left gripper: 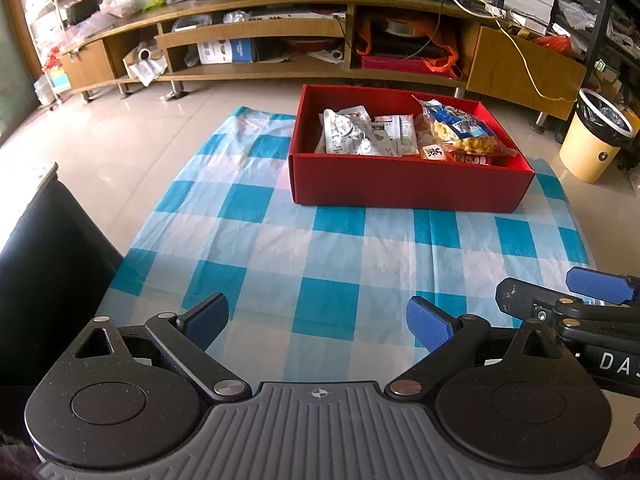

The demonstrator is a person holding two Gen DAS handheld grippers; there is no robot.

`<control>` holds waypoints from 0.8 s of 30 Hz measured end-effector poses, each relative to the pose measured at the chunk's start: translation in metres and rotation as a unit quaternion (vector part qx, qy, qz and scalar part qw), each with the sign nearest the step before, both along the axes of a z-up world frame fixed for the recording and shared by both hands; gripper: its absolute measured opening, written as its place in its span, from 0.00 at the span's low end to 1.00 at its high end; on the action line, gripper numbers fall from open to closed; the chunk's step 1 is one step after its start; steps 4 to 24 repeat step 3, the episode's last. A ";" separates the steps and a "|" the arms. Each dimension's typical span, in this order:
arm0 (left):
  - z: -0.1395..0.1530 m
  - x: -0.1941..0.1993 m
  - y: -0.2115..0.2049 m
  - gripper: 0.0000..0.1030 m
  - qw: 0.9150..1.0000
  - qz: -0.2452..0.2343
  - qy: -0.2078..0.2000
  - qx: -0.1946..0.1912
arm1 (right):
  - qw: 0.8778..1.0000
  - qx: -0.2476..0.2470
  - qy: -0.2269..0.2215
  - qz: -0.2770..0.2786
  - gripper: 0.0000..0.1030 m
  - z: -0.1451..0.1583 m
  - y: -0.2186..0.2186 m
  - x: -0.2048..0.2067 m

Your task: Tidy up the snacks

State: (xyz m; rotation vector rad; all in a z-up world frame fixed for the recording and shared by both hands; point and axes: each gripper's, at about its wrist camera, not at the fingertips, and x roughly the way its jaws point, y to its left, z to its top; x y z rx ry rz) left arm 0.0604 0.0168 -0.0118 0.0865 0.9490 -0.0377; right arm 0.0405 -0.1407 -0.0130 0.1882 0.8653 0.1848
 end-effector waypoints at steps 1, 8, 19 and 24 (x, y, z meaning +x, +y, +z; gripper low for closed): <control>0.001 0.000 0.000 0.95 1.000 0.001 -0.002 -0.001 | 1.000 0.000 -0.002 0.000 0.76 0.001 0.000 0.000; 0.002 -0.001 0.001 0.96 1.000 0.001 -0.005 -0.002 | 1.000 0.000 -0.007 -0.001 0.76 0.003 0.000 -0.001; 0.002 -0.001 0.001 0.96 1.000 0.001 -0.005 -0.002 | 1.000 0.000 -0.007 -0.001 0.76 0.003 0.000 -0.001; 0.002 -0.001 0.001 0.96 1.000 0.001 -0.005 -0.002 | 1.000 0.000 -0.007 -0.001 0.76 0.003 0.000 -0.001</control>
